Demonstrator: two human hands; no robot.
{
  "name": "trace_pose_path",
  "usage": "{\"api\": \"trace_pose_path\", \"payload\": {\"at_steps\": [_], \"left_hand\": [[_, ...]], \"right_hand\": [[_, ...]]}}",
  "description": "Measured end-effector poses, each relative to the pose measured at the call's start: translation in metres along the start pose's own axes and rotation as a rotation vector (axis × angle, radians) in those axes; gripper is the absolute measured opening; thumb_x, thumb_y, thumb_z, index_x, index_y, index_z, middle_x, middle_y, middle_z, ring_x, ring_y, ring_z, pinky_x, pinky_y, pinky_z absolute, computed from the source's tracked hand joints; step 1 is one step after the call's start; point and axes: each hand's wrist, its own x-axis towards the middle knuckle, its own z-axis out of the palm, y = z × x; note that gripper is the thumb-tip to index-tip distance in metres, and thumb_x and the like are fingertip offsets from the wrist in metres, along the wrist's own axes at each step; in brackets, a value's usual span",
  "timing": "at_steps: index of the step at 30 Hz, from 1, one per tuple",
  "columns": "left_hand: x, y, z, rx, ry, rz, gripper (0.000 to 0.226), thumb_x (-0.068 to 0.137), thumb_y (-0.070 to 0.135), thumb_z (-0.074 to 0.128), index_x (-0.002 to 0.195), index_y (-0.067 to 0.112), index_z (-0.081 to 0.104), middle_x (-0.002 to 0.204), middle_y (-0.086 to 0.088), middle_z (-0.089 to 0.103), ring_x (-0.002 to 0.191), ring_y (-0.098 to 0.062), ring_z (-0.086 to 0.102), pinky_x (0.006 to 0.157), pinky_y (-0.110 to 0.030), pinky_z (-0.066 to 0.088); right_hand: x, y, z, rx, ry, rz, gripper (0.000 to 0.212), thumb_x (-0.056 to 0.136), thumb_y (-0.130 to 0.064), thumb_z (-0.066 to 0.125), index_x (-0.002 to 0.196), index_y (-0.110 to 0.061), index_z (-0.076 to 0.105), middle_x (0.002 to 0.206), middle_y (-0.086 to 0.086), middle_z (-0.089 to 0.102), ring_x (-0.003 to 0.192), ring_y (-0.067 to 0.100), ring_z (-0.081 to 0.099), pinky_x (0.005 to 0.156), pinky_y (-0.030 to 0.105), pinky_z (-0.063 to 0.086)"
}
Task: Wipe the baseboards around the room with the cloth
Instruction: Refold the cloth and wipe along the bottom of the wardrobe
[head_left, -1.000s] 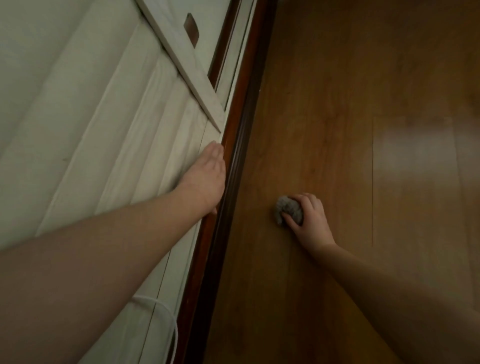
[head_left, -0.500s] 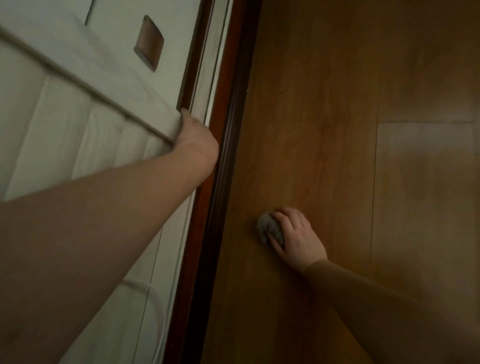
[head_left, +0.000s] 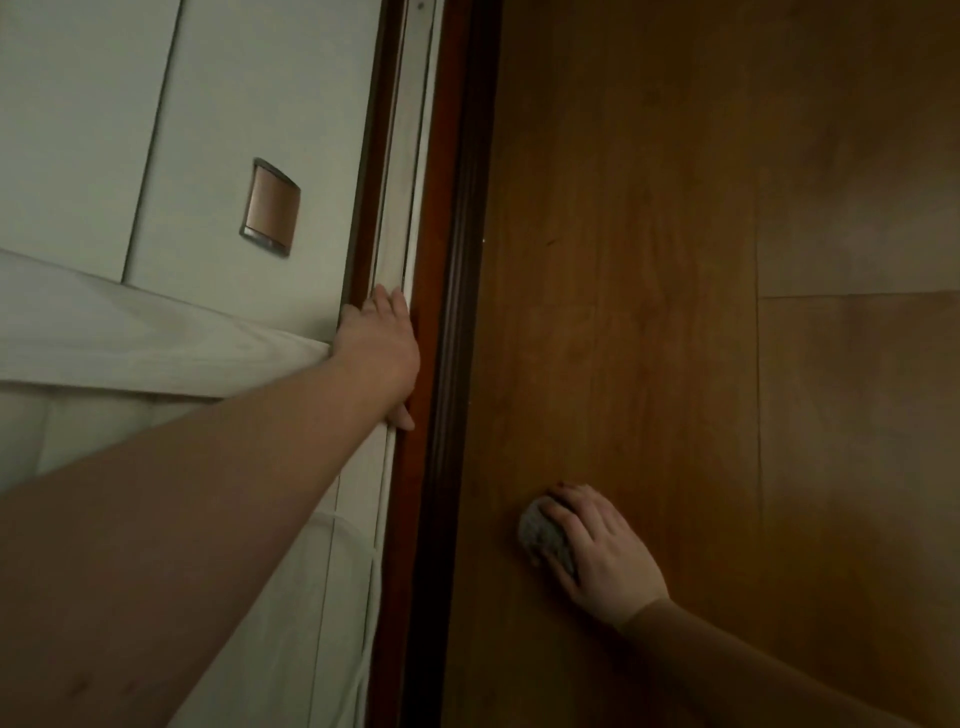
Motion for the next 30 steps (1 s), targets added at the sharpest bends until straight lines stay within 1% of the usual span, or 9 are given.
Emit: {"api": "trace_pose_path", "payload": {"at_steps": [4,10,14,17,19,23,25,28,30], "left_hand": [[0.002,0.001,0.001,-0.043,0.025,0.016,0.153,0.062,0.066,0.082,0.148,-0.013,-0.017,0.159,-0.036,-0.005,0.15,-0.044,0.01,0.122,-0.049,0.021],[0.007,0.001,-0.001,-0.079,0.025,0.03,0.153,0.059,0.058,0.088,0.148,-0.014,-0.014,0.159,-0.037,-0.002,0.15,-0.046,0.008,0.122,-0.05,0.016],[0.012,0.0,0.005,-0.07,0.063,0.054,0.155,0.055,0.06,0.089,0.148,-0.014,-0.01,0.159,-0.037,0.001,0.148,-0.047,0.012,0.12,-0.051,0.02],[0.018,0.001,0.006,-0.063,0.073,0.055,0.156,0.051,0.061,0.089,0.149,-0.013,-0.007,0.159,-0.035,0.001,0.148,-0.048,0.011,0.119,-0.053,0.021],[0.02,0.002,0.006,-0.093,0.071,0.057,0.155,0.049,0.059,0.091,0.152,-0.008,-0.003,0.16,-0.033,0.001,0.148,-0.048,0.01,0.119,-0.054,0.021],[0.02,-0.001,0.008,-0.113,0.097,0.075,0.152,0.047,0.06,0.092,0.155,-0.002,0.005,0.161,-0.031,0.004,0.148,-0.049,0.01,0.119,-0.057,0.023],[0.018,-0.002,0.007,-0.127,0.133,0.1,0.15,0.045,0.059,0.092,0.156,0.0,0.009,0.162,-0.029,0.007,0.148,-0.049,0.013,0.117,-0.057,0.025],[0.017,-0.002,0.008,-0.16,0.121,0.104,0.15,0.044,0.06,0.092,0.156,0.002,0.01,0.162,-0.027,0.007,0.148,-0.048,0.013,0.116,-0.057,0.025],[0.022,-0.002,0.007,-0.135,0.11,0.084,0.154,0.042,0.061,0.092,0.156,0.001,0.008,0.162,-0.029,0.005,0.148,-0.049,0.012,0.115,-0.058,0.026]], "right_hand": [[0.002,0.001,-0.001,-0.001,0.015,-0.007,0.063,0.085,-0.047,0.063,0.138,-0.018,0.046,0.137,0.008,0.057,0.127,0.028,0.056,0.11,0.042,0.034],[0.003,-0.002,-0.004,0.006,0.018,-0.009,0.061,0.088,-0.051,0.056,0.138,-0.018,0.045,0.137,0.009,0.056,0.128,0.029,0.054,0.11,0.045,0.041],[0.004,-0.002,-0.002,0.023,0.006,0.022,0.061,0.093,-0.06,0.05,0.138,-0.02,0.045,0.14,0.004,0.053,0.132,0.025,0.048,0.114,0.039,0.033],[0.005,-0.001,0.0,0.027,-0.018,0.039,0.061,0.092,-0.062,0.05,0.138,-0.022,0.044,0.14,0.003,0.052,0.132,0.025,0.048,0.114,0.041,0.036],[0.006,0.0,-0.004,0.031,-0.086,0.04,0.059,0.091,-0.059,0.053,0.136,-0.021,0.045,0.138,0.005,0.054,0.131,0.026,0.05,0.112,0.043,0.04],[0.04,-0.001,-0.041,-0.107,-0.334,0.023,0.047,0.095,-0.039,0.058,0.137,-0.024,0.045,0.139,0.002,0.049,0.13,0.025,0.047,0.112,0.034,0.032],[0.06,-0.012,-0.061,-0.114,-0.267,0.099,0.041,0.093,-0.03,0.063,0.131,-0.023,0.047,0.134,0.001,0.051,0.123,0.024,0.048,0.106,0.035,0.035],[0.089,-0.032,-0.067,0.051,-0.012,0.206,0.042,0.087,-0.03,0.072,0.122,-0.023,0.048,0.121,-0.001,0.05,0.108,0.013,0.044,0.096,0.029,0.037],[0.108,-0.043,-0.056,0.124,0.039,0.209,0.047,0.085,-0.03,0.074,0.123,-0.023,0.048,0.12,-0.004,0.045,0.105,0.009,0.04,0.095,0.027,0.037]]}}
